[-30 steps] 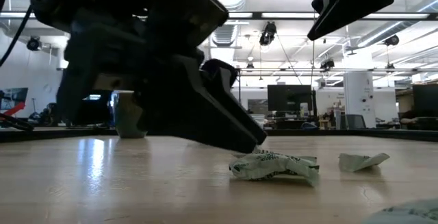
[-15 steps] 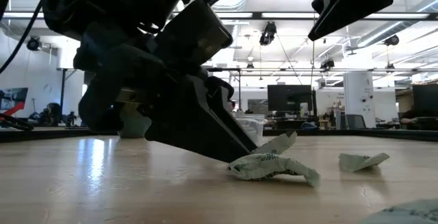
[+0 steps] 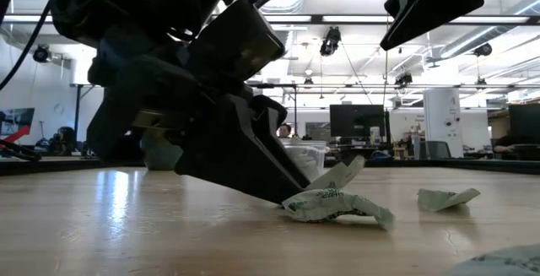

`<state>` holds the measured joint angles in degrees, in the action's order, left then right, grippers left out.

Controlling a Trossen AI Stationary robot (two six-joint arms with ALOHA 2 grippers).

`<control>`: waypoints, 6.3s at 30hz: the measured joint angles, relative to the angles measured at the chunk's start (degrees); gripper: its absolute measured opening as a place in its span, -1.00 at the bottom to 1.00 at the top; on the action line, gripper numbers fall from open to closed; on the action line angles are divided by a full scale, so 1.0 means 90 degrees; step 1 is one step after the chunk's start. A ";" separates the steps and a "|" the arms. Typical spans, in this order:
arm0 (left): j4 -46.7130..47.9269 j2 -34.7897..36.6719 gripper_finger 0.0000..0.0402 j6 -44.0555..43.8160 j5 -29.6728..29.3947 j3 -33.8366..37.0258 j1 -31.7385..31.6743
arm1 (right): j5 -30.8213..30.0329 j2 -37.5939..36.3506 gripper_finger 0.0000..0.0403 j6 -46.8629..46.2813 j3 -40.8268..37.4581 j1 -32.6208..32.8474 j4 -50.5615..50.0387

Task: Pick and place Stevia / Truvia into bins
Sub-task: Put the stevia packet into the bottom transparent container

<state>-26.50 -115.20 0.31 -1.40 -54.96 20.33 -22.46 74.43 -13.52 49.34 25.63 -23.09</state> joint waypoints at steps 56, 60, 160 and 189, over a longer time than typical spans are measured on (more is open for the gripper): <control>0.2210 0.1581 -0.98 0.0832 -0.3739 0.0056 -0.1027 | -0.0005 0.0005 -0.66 0.0010 -0.0032 -0.0002 -0.0012; 0.2505 0.1581 -0.98 0.0664 -0.3806 0.0068 -0.1196 | -0.0005 0.0005 -0.66 0.0015 -0.0032 -0.0002 -0.0012; 0.4060 0.4430 -0.26 -0.0808 -0.3916 0.0665 0.1300 | 0.2140 0.3257 0.07 0.1022 -0.1885 0.0446 0.6395; 0.4058 0.4427 -0.26 -0.0823 -0.3916 0.0736 0.1300 | 0.2140 0.3245 -0.59 0.1298 -0.1892 0.0294 0.6249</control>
<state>10.02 -75.35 -7.09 -36.64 -48.34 32.03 -3.20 103.64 -1.83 32.32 28.28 33.15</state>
